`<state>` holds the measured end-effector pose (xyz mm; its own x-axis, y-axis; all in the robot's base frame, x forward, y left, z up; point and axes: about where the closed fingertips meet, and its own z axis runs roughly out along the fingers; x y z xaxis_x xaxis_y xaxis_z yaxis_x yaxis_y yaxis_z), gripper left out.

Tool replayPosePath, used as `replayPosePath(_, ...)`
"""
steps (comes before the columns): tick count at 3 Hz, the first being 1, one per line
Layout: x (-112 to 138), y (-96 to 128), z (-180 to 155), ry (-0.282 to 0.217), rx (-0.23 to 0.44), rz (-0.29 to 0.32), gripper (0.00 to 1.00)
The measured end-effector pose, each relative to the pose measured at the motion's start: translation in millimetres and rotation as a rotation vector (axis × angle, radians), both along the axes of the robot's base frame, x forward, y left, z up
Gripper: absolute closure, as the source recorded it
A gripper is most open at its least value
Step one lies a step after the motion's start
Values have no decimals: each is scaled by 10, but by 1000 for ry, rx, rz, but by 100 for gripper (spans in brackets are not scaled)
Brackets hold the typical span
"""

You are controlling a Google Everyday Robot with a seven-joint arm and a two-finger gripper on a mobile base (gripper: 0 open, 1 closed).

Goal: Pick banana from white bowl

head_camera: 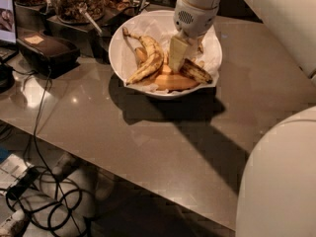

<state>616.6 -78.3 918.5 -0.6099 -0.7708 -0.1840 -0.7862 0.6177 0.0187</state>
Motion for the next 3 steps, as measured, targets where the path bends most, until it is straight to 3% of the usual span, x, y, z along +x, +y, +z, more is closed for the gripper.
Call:
replayPosePath(1, 0, -1, 0, 0, 0, 0, 85)
replayPosePath(2, -31, -43, -16, -11, 9, -3, 100)
replayPosePath(3, -25, -39, -16, -14, 11, -2, 100)
